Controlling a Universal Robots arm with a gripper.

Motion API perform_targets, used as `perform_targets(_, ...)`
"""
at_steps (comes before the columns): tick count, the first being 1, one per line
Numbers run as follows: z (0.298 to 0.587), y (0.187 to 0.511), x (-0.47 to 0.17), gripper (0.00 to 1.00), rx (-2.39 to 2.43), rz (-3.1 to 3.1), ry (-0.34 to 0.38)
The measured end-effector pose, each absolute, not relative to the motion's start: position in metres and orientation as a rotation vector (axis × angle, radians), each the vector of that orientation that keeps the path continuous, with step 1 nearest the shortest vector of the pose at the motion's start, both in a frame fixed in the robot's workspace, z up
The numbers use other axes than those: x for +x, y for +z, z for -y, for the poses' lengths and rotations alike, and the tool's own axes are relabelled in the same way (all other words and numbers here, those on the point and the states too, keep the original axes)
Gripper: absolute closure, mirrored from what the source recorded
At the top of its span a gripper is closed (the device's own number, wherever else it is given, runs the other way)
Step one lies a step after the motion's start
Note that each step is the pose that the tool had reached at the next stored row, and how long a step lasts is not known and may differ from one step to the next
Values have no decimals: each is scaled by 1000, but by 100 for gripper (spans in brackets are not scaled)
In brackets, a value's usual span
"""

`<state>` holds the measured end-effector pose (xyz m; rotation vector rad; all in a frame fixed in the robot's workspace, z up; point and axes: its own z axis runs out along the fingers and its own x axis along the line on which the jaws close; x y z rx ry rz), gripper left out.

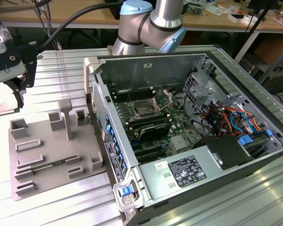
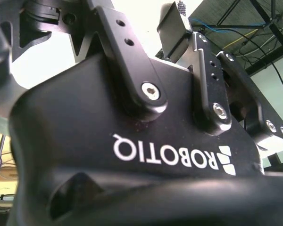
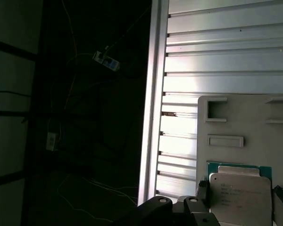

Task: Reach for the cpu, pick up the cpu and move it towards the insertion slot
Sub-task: 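Pick up the cpu and move it towards the insertion slot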

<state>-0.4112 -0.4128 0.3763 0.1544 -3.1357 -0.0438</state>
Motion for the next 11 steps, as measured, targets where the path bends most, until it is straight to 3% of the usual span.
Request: perform_targets(11, 413, 380, -411, 45, 154, 3136, -44)
